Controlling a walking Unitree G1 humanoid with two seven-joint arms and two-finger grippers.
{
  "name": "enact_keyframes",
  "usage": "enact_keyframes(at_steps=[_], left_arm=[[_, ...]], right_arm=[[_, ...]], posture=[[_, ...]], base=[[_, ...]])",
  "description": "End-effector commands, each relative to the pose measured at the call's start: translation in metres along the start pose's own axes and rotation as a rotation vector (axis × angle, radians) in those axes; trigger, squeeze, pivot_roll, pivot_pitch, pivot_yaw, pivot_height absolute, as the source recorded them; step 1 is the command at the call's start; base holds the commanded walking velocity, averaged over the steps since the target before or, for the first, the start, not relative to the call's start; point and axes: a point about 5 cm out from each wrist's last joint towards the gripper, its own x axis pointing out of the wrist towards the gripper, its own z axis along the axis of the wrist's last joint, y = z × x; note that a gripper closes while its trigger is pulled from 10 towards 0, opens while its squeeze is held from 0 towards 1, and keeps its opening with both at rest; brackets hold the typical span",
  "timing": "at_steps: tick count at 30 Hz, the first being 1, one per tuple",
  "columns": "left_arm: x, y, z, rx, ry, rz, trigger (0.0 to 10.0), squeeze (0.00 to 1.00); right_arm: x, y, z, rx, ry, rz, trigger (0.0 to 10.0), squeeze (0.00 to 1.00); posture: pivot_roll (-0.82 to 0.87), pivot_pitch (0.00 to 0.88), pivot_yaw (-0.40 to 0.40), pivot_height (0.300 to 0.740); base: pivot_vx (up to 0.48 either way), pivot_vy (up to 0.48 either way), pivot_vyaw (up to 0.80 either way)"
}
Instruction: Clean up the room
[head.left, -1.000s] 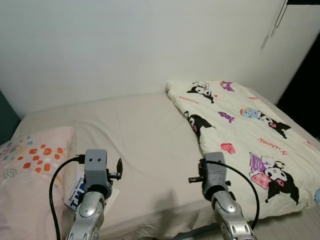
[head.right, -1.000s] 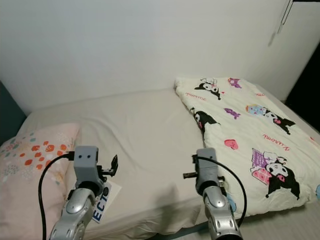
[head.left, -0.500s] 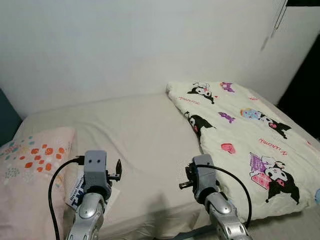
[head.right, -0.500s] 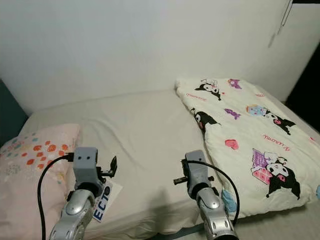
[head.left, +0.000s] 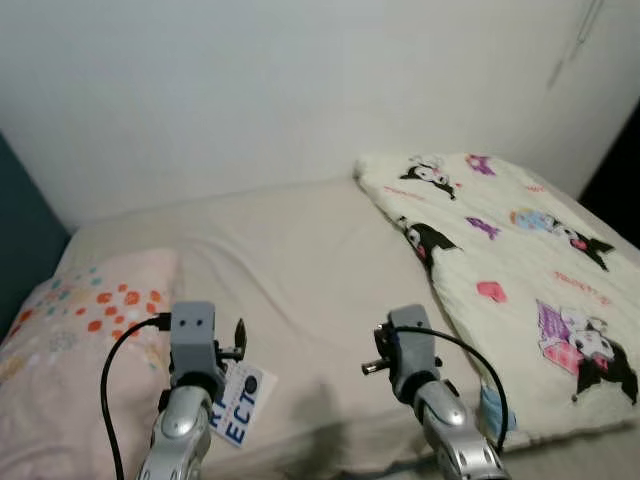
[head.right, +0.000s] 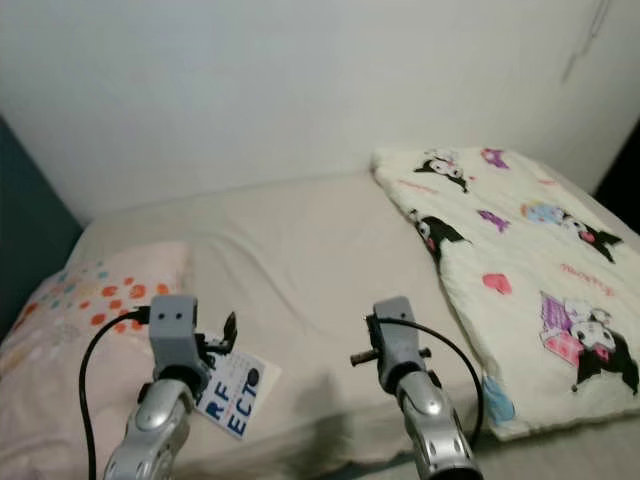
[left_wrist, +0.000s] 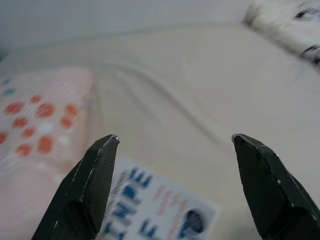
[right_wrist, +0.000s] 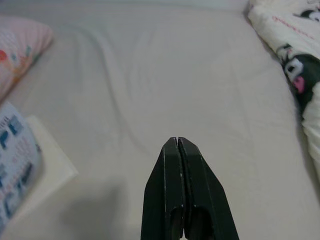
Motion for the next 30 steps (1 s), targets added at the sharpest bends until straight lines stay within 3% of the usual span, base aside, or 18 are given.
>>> enact_keyframes(at_steps=[1, 12, 20, 30], left_arm=[[-0.0016, 0.0046, -0.0028, 0.004, 0.012, 0.018, 10.0, 0.0], [-0.0012, 0.0048, -0.0022, -0.004, 0.009, 0.026, 10.0, 0.0], [-0.0016, 0.0047, 0.0024, 0.001, -0.013, 0.047, 10.0, 0.0], [-0.0025, -0.0034, 0.0007, -0.004, -0.002, 0.036, 10.0, 0.0]], right_arm=[[-0.0025, 0.0072, -0.0087, 0.018, 0.024, 0.018, 10.0, 0.0], [-0.0016, 0.0065, -0.0076, 0.015, 0.019, 0.02, 10.0, 0.0], [-0.0014, 0.007, -0.008, 0.018, 0.017, 0.021, 10.0, 0.0], [-0.0017, 0.0046, -0.0085, 0.022, 0.017, 0.013, 10.0, 0.0]], posture=[[-0.04, 0.087, -0.012, 0.734], [-0.04, 0.088, -0.012, 0.734], [-0.04, 0.084, -0.013, 0.734], [-0.04, 0.081, -0.012, 0.734]], base=[[0.0, 0.3, 0.0], [0.0, 0.213, 0.0], [0.0, -0.457, 0.0], [0.0, 0.0, 0.0]])
